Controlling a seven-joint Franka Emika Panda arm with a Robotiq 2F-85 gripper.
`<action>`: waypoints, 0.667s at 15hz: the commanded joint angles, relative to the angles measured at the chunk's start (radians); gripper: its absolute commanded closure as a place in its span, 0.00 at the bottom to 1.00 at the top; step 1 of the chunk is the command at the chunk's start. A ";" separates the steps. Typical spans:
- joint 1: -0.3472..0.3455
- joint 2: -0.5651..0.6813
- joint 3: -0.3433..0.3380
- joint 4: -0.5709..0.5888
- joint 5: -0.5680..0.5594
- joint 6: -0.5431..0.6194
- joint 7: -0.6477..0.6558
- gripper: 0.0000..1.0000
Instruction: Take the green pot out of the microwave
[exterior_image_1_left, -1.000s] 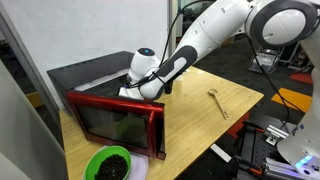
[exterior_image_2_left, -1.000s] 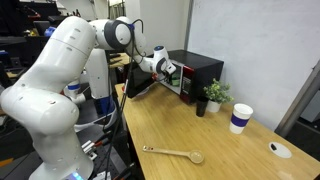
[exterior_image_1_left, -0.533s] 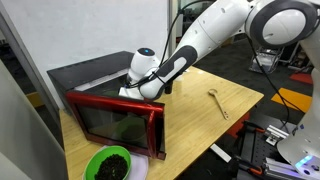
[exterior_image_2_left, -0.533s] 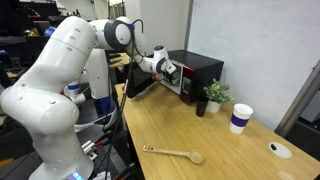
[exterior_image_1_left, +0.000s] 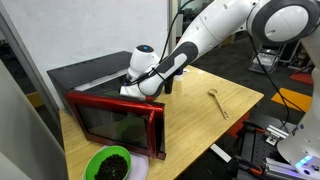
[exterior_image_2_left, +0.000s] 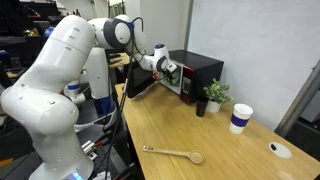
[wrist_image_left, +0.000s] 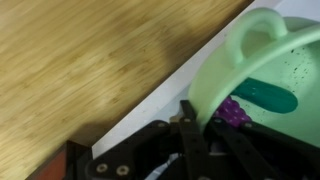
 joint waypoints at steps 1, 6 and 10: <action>-0.024 -0.053 0.021 -0.017 0.014 -0.064 -0.066 0.98; -0.040 -0.098 0.043 -0.031 0.015 -0.138 -0.124 0.98; -0.042 -0.134 0.048 -0.055 0.007 -0.181 -0.165 0.98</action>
